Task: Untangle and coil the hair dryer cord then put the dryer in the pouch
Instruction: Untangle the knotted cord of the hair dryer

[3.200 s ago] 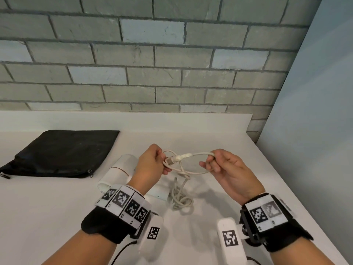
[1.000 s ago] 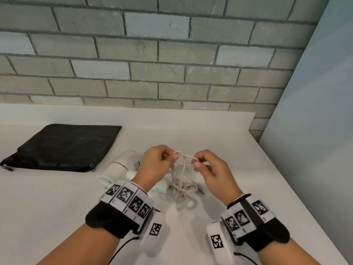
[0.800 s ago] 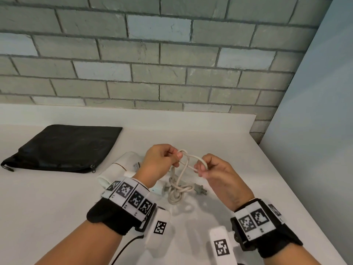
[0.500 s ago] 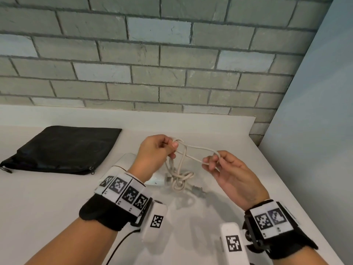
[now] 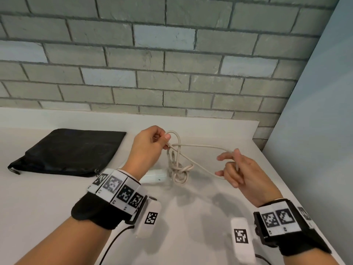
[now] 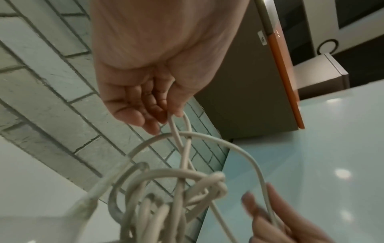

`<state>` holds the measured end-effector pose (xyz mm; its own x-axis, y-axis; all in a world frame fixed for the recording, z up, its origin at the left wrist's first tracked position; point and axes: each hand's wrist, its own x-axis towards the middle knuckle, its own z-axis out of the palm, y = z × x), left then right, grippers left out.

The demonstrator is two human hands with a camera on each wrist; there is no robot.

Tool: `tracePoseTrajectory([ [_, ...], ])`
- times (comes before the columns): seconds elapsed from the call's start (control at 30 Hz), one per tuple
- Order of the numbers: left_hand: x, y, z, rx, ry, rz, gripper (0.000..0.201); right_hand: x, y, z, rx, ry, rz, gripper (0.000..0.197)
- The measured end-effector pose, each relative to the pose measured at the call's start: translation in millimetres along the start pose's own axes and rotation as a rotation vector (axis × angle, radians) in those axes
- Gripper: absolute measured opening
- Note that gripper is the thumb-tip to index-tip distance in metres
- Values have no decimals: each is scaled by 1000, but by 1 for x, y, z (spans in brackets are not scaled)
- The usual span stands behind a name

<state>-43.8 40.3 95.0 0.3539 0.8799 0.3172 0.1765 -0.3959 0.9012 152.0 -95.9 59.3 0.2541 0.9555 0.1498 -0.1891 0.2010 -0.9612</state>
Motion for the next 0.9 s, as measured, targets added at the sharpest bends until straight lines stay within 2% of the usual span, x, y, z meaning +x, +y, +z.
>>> tracePoseTrajectory([
  [0.07,0,-2,-3,55,28,-4,13,1,-2,-1,-61,43,-72,34],
  [0.13,1,-4,-9,42,50,-25,15,3,-2,-8,136,136,-118,25],
  [0.2,-1,-1,-12,-37,-5,-16,17,7,1,-17,321,246,-115,25],
  [0.27,-6,5,-12,-59,-101,7,16,8,7,-17,341,334,-58,27],
  [0.33,-8,6,-11,0,-159,55,16,10,11,-9,166,395,17,23],
  [0.4,-9,3,-9,42,-185,114,18,10,15,-2,-297,403,-4,19],
  [0.47,-11,0,-4,58,-202,144,19,8,12,9,-873,367,-140,26],
  [0.5,-12,1,0,64,-205,155,20,7,9,17,-1007,317,-259,36],
  [0.57,-14,2,6,57,-214,171,21,5,4,40,-999,119,-429,45],
  [0.63,-16,3,10,20,-247,157,23,7,4,58,-1023,-53,-476,44],
  [0.67,-17,4,11,-10,-274,142,23,10,6,64,-1090,-79,-474,41],
  [0.73,-20,5,11,-36,-318,122,23,15,6,66,-1162,-34,-504,27],
  [0.8,-21,5,6,31,-315,127,24,16,2,64,-1150,39,-598,24],
  [0.9,-16,-1,-6,86,-277,114,27,13,-11,55,-924,240,-677,16],
])
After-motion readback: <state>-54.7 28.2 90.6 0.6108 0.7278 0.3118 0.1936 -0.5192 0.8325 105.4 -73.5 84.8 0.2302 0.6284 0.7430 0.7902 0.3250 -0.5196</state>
